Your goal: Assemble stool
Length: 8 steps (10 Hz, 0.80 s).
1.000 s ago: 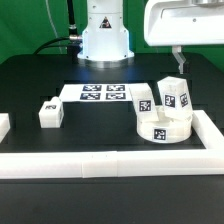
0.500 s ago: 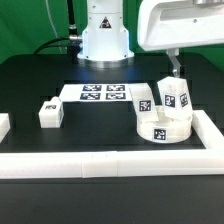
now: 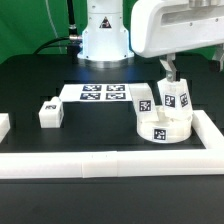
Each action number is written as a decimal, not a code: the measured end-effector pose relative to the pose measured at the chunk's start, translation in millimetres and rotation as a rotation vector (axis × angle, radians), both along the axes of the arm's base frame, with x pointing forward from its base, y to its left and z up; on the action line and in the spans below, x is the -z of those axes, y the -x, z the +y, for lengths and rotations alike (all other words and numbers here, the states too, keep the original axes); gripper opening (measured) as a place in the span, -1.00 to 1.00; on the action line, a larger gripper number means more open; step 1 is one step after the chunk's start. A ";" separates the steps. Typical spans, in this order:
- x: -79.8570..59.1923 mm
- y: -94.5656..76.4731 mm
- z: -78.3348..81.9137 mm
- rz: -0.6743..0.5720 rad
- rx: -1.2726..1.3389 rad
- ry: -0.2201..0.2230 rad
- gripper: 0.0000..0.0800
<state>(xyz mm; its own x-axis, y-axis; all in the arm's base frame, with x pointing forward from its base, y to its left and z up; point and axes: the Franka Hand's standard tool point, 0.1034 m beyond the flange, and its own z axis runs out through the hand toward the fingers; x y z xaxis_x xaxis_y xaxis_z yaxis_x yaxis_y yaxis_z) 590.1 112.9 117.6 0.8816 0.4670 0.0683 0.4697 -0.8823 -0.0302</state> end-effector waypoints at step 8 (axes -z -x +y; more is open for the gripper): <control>25.6 10.5 -24.8 -0.009 -0.111 0.025 0.62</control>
Offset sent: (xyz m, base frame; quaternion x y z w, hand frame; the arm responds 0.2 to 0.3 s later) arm -0.0102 -0.0024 -0.0091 -0.0066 0.0459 -0.0470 0.9978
